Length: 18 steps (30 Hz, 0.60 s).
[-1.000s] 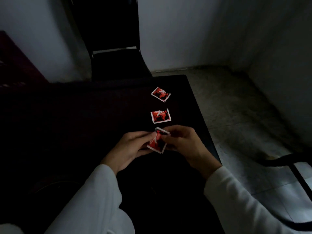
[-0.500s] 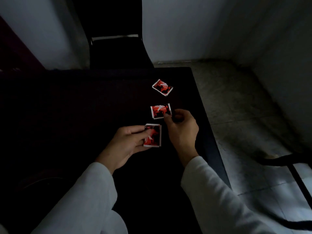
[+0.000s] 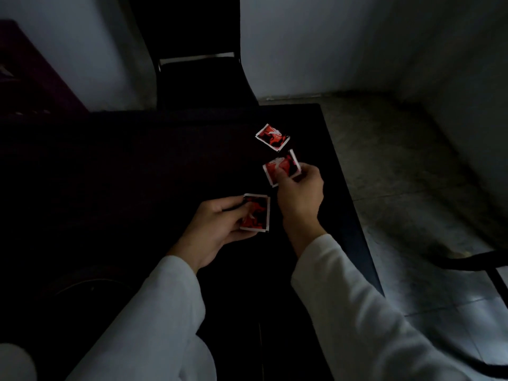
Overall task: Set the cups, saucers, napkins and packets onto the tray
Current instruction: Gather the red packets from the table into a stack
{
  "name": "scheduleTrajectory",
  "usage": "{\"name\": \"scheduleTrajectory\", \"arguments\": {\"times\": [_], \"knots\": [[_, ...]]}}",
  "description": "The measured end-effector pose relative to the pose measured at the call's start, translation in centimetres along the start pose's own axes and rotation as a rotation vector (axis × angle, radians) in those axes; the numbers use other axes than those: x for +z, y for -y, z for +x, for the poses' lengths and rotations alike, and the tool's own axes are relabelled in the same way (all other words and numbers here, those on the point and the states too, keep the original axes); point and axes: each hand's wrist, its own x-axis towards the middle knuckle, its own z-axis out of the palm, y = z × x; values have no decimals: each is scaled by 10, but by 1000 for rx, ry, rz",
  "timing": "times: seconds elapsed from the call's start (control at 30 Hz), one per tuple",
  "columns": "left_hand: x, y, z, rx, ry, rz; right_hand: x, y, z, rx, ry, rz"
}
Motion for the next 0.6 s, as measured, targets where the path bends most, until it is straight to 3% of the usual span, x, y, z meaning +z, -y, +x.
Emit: {"name": "scheduleTrajectory", "arguments": {"times": [0.2, 0.43, 0.6], "knots": [[-3, -2, 0, -28, -4, -18, -28, 0, 3, -3, 429, 287], [-3, -2, 0, -33, 27, -18, -49, -11, 3, -198, 563, -217], [-3, -1, -1, 3, 45, -13, -48, -7, 0, -335, 597, -418]]}}
